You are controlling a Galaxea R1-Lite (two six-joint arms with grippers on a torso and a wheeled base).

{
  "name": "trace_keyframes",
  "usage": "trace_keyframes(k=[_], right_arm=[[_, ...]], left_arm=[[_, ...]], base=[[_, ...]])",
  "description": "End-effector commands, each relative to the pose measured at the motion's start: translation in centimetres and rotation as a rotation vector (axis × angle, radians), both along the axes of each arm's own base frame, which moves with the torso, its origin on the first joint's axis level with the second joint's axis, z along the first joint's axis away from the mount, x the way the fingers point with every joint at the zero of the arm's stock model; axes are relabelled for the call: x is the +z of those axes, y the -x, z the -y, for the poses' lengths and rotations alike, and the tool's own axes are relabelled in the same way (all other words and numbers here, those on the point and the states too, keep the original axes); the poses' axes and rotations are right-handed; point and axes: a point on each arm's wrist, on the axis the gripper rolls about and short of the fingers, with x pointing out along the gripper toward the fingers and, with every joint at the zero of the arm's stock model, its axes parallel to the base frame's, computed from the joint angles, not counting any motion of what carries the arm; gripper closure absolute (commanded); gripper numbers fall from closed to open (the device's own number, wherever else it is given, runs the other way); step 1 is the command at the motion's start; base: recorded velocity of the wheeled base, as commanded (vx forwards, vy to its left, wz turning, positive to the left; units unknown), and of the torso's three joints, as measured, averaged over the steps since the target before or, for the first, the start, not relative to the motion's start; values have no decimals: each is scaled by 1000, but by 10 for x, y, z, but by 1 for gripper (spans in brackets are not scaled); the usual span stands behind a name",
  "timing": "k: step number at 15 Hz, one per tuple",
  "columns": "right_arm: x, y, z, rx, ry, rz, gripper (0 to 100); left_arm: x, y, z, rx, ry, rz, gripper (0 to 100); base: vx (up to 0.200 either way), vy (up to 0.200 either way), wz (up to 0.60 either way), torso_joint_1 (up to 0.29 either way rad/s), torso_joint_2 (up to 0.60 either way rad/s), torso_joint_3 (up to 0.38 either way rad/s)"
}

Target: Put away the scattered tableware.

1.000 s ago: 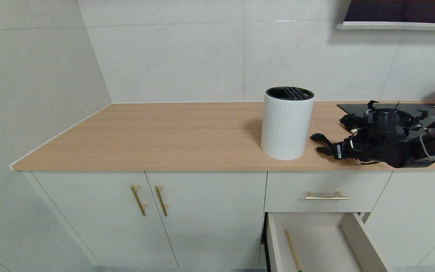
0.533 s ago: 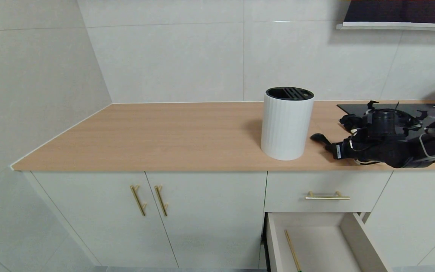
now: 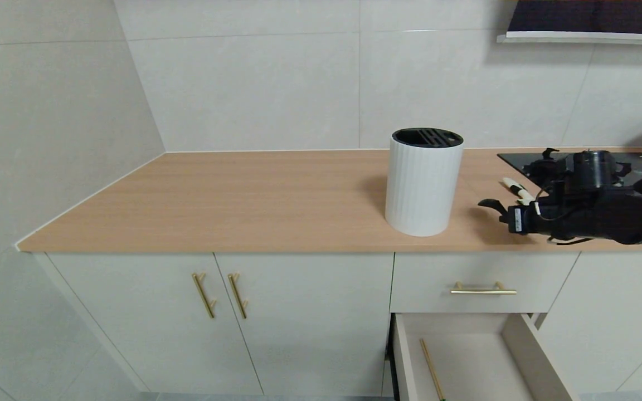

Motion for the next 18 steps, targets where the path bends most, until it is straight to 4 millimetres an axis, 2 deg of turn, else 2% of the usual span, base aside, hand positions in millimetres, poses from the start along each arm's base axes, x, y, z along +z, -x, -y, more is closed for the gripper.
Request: trace_keyframes(k=[1,5,8,14,18], right_arm=[[25,64,1,-1,-14,13,100],[18,120,2,-2,-13,-33,100],[5,143,-2,16,-11,-82,100],[-18,149,-4,28,-1,-176,100],[-20,150,-4,29,1,-182,100]], left_arm=[[0,0,0,0,0,0,0],[0,0,0,0,0,0,0],[0,0,0,0,-1,0,0],[0,0,0,0,0,0,0],[0,0,0,0,0,0,0]], base=[[0,0,0,0,0,0],[0,0,0,0,0,0],[0,0,0,0,0,0],[0,0,0,-4,9,6],[0,0,0,-161,366,213]])
